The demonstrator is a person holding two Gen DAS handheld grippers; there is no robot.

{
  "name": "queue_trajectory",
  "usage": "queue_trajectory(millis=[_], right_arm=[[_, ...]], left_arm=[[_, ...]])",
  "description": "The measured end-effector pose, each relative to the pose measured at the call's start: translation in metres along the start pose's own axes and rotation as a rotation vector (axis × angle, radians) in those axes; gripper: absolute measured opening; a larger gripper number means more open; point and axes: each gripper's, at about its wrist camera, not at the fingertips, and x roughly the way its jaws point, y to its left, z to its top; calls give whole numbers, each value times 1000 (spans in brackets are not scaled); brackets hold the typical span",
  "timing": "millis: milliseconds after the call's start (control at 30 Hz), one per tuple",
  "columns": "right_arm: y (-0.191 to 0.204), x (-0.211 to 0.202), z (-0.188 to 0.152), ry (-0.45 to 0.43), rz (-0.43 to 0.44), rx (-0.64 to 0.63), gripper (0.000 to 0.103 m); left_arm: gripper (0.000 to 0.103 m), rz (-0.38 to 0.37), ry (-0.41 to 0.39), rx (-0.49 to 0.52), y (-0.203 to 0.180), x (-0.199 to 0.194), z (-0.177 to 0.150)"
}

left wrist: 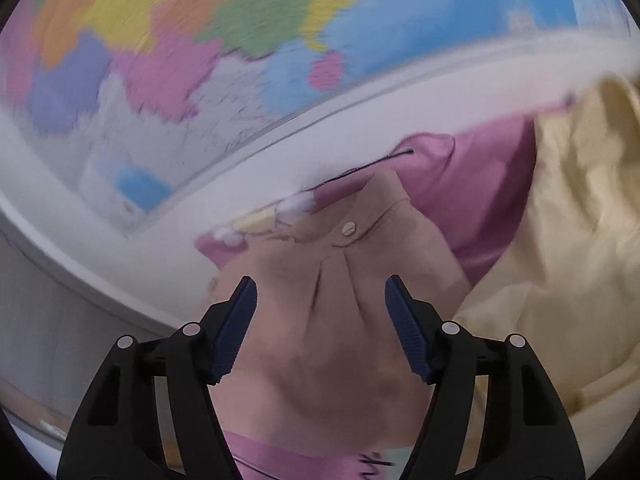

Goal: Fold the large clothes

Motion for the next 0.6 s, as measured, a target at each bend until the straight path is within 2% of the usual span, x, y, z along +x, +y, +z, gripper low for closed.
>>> queue_trajectory(millis=[33, 67, 100, 133, 167, 233, 300, 333, 367, 433, 500, 600], right_arm=[[-4, 5, 2, 11, 3, 11, 24], [-10, 12, 5, 26, 18, 24, 24], [-15, 17, 6, 35, 32, 38, 24], [-22, 25, 7, 48, 44, 57, 24], [-26, 29, 8, 57, 49, 68, 24], [-36, 37, 7, 76, 74, 101, 25], [-40, 42, 5, 96, 82, 110, 27], [-42, 44, 5, 104, 77, 114, 27], [-43, 46, 5, 110, 82, 116, 28], [-46, 49, 7, 125, 79, 119, 29], [-47, 53, 13, 138, 71, 106, 30], [-51, 62, 25, 141, 42, 106, 32]], left_arm=[[72, -64, -25, -55, 8, -10, -5], [74, -125, -50, -71, 9, -19, -10], [77, -222, -90, -65, 7, -35, -20], [79, -293, -108, -46, 0, -49, -31], [84, -333, -125, -27, -5, -57, -37], [84, -476, -169, 32, -25, -79, -56], [85, -624, -170, 90, -43, -89, -76], [86, -653, -164, 127, -53, -88, -81], [86, -645, -161, 168, -66, -87, -89], [86, -575, -92, 201, -88, -63, -92], [72, -555, -2, 151, -94, -31, -85], [66, -556, 75, 67, -92, 4, -79]])
